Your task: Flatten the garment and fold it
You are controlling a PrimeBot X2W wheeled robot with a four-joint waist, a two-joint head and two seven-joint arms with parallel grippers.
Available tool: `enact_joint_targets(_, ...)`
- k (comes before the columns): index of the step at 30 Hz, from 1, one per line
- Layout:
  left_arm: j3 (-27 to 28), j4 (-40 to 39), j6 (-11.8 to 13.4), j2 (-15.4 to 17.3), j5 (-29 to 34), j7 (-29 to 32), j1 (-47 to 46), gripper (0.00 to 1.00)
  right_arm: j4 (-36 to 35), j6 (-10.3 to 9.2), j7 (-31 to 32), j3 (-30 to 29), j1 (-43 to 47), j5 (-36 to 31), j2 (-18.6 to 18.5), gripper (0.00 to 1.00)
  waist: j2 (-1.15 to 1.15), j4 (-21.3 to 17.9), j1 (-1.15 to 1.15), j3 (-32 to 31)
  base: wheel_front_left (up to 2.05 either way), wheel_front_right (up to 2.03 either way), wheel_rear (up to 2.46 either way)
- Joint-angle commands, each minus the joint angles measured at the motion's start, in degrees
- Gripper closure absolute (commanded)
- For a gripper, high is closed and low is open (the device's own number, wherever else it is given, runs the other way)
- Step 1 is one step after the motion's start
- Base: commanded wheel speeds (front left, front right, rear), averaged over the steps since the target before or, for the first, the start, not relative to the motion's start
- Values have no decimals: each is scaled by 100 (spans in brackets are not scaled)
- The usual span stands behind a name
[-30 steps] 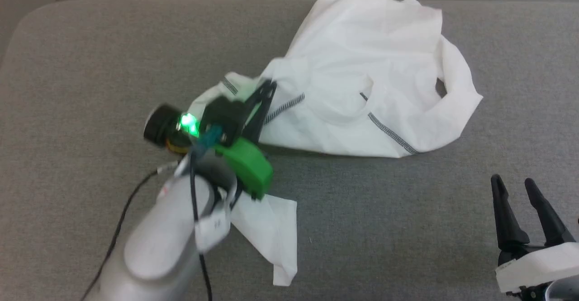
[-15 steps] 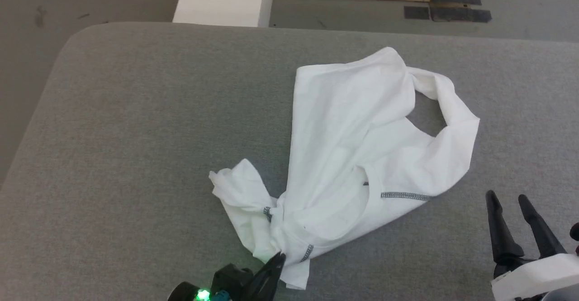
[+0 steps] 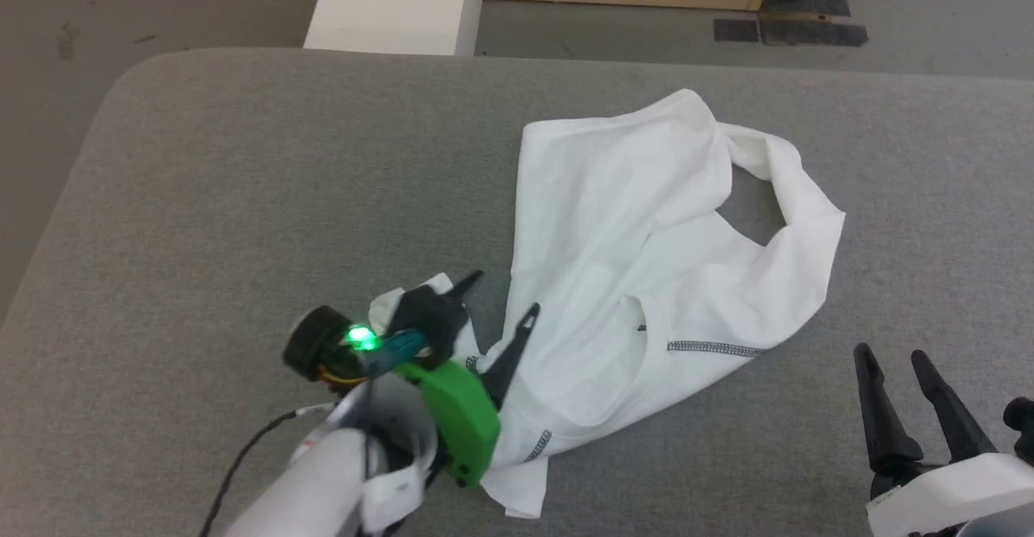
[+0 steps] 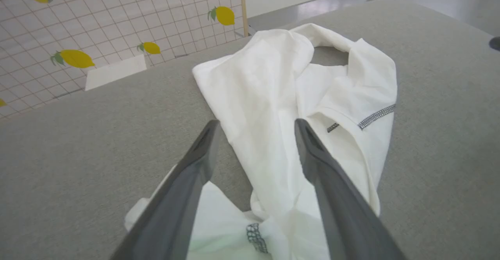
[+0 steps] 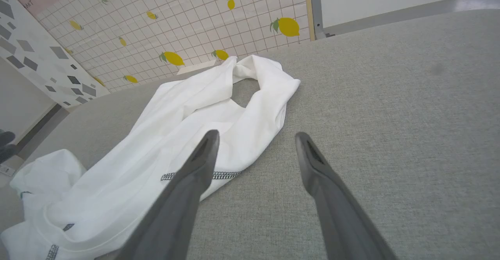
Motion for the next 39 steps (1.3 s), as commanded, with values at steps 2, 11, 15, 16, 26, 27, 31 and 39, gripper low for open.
enact_joint_targets(2, -309, 399, -246, -180, -2, 409, -301, 0, 16, -8, -48, 22, -46, 33, -4, 0, 0, -194, 0, 194, 0, 0, 0)
enact_joint_targets(11, -824, 1428, -679, -663, -447, 1445, -702, 0, 85, -8, -127, -1, -186, 46, -4, 0, 0, -504, 0, 459, 0, 0, 0)
enact_joint_targets(15, -878, 1453, -701, -634, -554, 1650, -665, 0, 122, -8, -159, -25, -186, 54, -4, 0, 0, -498, 0, 460, 0, 0, 0)
enact_joint_targets(16, -896, 1466, -698, -608, -535, 1668, -666, 0, 135, -8, -164, -21, -190, 58, -4, 0, 0, -488, 0, 454, 0, 0, 0)
enact_joint_targets(26, -976, 1601, -774, -600, -381, 1080, -755, 100, 155, -8, -150, -9, -219, 27, -4, 0, 0, -366, 0, 308, 0, 0, 0)
enact_joint_targets(27, -975, 1597, -784, -606, -388, 1017, -759, 100, 156, -8, -145, -15, -214, 21, -4, 0, 0, -357, 0, 288, 0, 0, 0)
enact_joint_targets(31, -941, 1473, -811, -621, -429, 742, -762, 100, 163, -8, -123, -9, -174, 8, -4, 0, 0, -327, 0, 173, 0, 0, 0)
enact_joint_targets(39, -1130, 237, -730, -608, -809, 884, -79, 100, 182, -8, -115, 15, -22, 32, -4, 0, 0, -296, 0, -22, 0, 0, 0)
